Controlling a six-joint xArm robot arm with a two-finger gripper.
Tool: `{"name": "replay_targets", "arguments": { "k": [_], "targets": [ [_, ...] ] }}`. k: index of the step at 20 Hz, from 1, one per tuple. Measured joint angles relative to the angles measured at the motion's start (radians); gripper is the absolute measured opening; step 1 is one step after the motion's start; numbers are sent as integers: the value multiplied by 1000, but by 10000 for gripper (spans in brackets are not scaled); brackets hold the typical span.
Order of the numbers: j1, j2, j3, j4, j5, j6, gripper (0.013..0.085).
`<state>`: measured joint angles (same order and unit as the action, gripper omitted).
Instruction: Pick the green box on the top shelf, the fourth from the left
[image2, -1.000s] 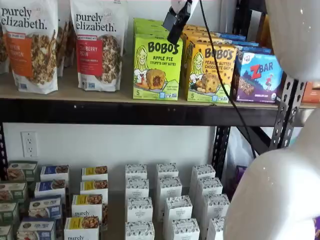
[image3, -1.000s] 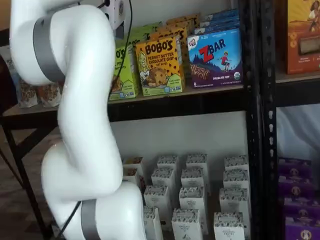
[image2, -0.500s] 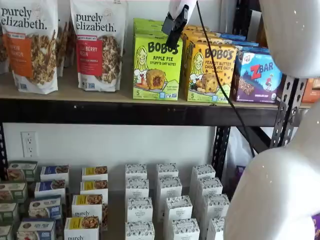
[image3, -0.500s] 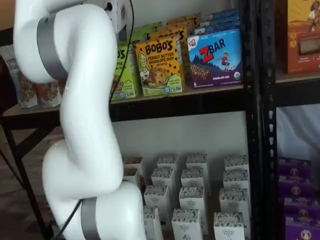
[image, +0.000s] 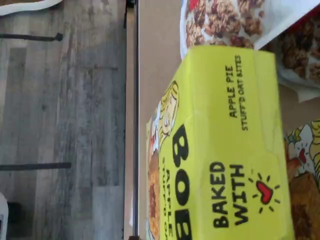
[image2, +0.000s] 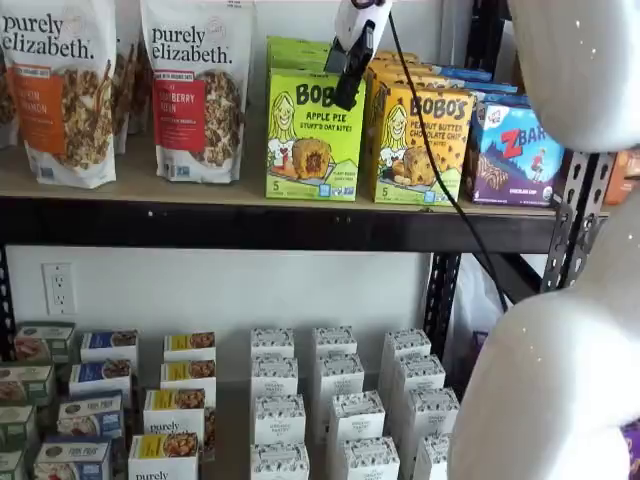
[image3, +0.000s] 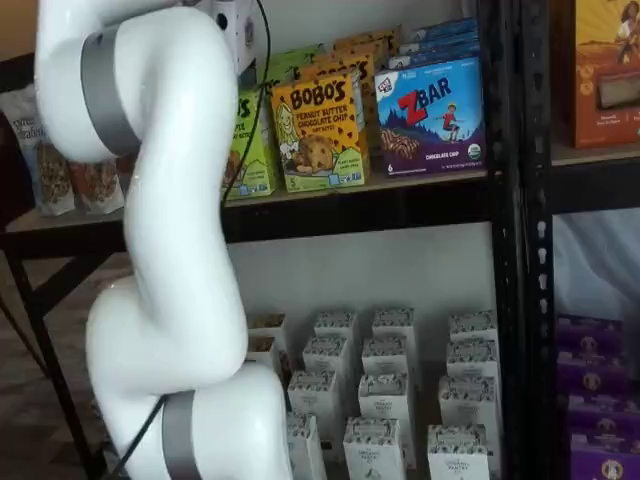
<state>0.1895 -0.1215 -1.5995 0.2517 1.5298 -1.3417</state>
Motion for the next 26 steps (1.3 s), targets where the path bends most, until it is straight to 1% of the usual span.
{"name": "replay_targets", "arguments": {
  "k": [5, 11, 14, 18, 20, 21, 22, 23, 24, 25, 26],
  "targets": [
    [0, 10, -1, -16, 7, -5, 850],
    [-1, 3, 22, -33, -18, -9, 850],
    [2, 5, 20, -42, -13, -8, 850],
    [4, -3, 40, -37, -37, -7, 850],
    [3, -6, 45, -33, -42, -8, 770],
    [2, -6, 44, -33, -40, -9, 770],
    [1, -6, 44, -34, -38, -10, 730],
    [0, -6, 43, -34, -36, -12, 730],
    [-3, -7, 44, -34, -35, -14, 690],
    [-5, -8, 46, -32, -36, -16, 690],
    [-7, -9, 47, -31, -37, -18, 650]
  ]
}}
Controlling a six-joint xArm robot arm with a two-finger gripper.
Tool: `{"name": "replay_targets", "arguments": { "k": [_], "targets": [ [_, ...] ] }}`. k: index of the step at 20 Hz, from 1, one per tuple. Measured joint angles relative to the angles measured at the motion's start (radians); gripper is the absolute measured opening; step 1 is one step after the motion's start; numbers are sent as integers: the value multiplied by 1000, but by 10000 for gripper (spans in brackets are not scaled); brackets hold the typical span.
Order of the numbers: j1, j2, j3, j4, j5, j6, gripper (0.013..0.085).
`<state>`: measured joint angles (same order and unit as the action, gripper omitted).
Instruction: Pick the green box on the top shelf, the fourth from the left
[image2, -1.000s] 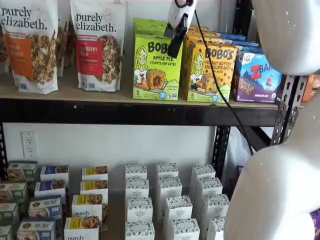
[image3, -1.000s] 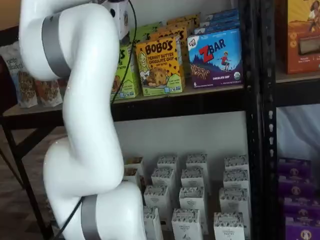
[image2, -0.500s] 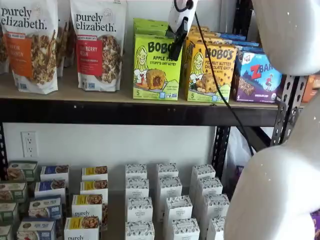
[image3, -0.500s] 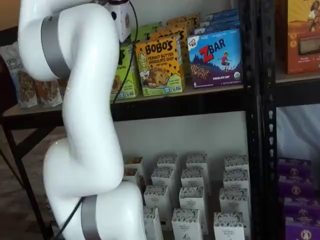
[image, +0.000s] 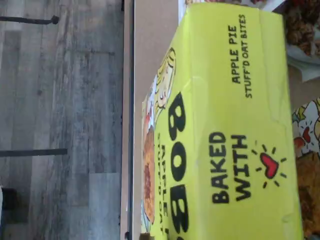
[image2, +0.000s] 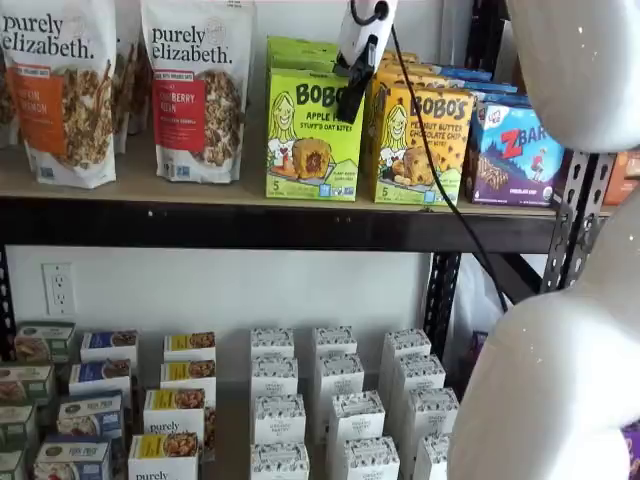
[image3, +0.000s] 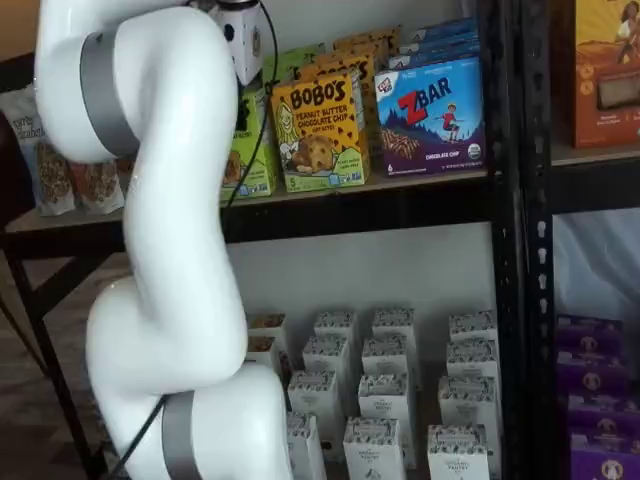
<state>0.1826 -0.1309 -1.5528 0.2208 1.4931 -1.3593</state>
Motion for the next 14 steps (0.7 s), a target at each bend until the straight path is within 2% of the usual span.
{"name": "replay_targets", "arguments": {
  "k": [1, 2, 5, 6, 14],
  "targets": [
    [-2, -1, 0, 1, 0, -2, 650],
    [-4, -1, 0, 3, 1, -3, 610],
    [-9, -3, -1, 7, 4, -7, 570],
    [-10, -3, -2, 8, 7, -8, 530],
    [-3, 3, -14, 5, 23, 0, 530]
  ]
}}
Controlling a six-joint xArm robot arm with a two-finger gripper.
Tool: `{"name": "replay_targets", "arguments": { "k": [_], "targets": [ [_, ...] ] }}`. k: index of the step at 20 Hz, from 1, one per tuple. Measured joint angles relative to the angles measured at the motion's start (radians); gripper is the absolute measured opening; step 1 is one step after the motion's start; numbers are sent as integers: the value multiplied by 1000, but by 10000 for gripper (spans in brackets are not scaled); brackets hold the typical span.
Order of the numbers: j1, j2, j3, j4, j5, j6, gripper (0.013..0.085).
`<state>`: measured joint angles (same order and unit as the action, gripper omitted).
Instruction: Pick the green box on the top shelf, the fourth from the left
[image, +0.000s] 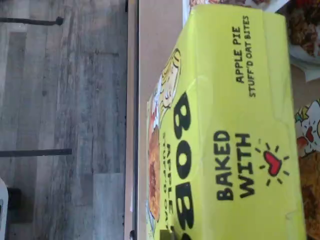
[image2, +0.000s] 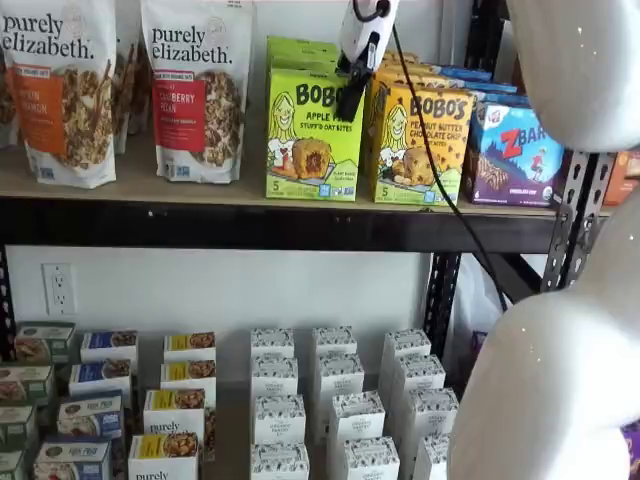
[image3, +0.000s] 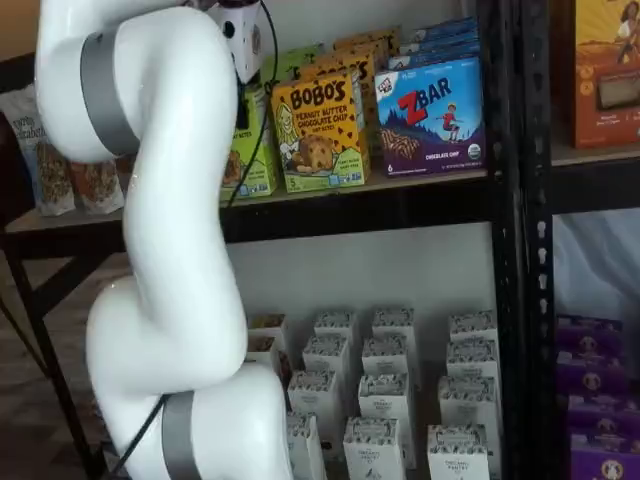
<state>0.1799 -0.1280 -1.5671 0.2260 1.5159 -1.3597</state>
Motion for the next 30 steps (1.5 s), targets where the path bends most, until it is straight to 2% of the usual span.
{"name": "replay_targets", "arguments": {
  "k": [17, 20, 23, 24, 27, 29, 30],
  "targets": [
    [3, -2, 0, -1, -5, 4, 530],
    [3, -3, 0, 0, -4, 4, 450],
    [4, -4, 2, 1, -4, 5, 410],
    [4, -4, 2, 1, -5, 5, 370],
    [4, -5, 3, 3, -5, 5, 330],
    [4, -5, 3, 4, -5, 5, 250],
    [4, -5, 2, 4, -4, 5, 250]
  ]
}}
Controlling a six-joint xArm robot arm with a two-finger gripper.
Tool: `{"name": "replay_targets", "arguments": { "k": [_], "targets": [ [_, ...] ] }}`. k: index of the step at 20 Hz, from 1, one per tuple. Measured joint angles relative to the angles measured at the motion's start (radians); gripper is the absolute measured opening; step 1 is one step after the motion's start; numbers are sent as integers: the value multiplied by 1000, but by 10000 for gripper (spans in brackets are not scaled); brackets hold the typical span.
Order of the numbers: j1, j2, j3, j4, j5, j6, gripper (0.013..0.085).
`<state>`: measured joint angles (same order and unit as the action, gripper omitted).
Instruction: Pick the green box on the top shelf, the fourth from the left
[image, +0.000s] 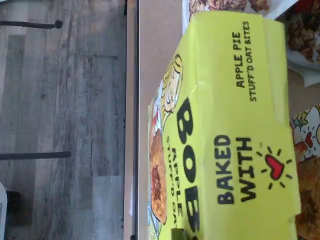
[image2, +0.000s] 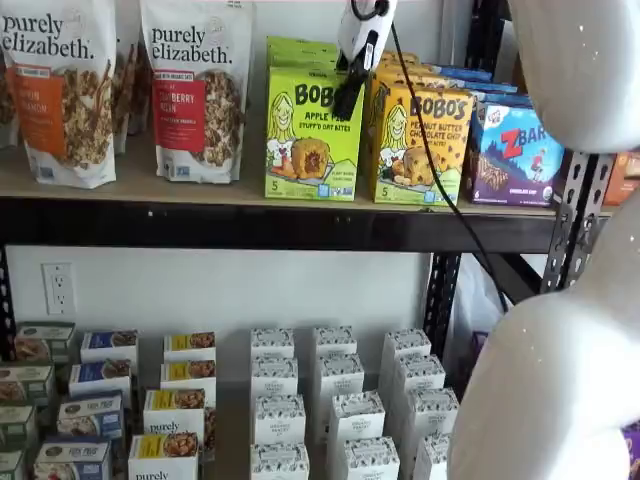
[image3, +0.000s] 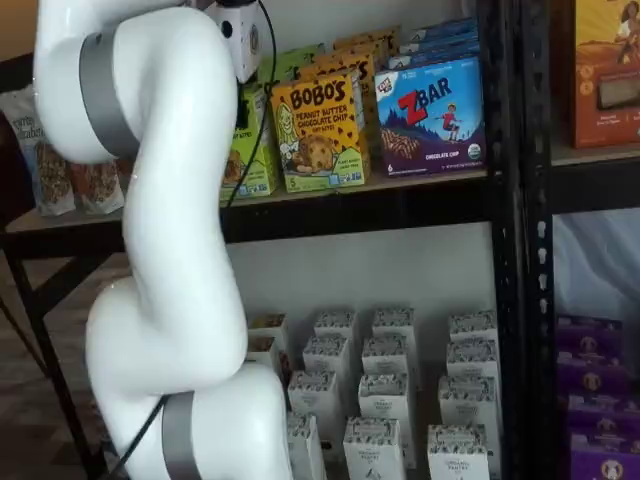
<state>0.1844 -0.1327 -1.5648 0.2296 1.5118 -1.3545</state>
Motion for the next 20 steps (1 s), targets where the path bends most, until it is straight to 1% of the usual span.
{"name": "replay_targets", "arguments": {
  "k": [1, 2, 3, 9, 15, 20],
  "targets": [
    [0, 0, 0, 0, 1, 0, 210],
    [0, 0, 0, 1, 1, 0, 210],
    [-1, 0, 0, 1, 1, 0, 170],
    [4, 0, -1, -8, 5, 4, 170],
    [9, -7, 4, 2, 3, 10, 170],
    [1, -18, 3, 3, 20, 5, 170]
  ]
}}
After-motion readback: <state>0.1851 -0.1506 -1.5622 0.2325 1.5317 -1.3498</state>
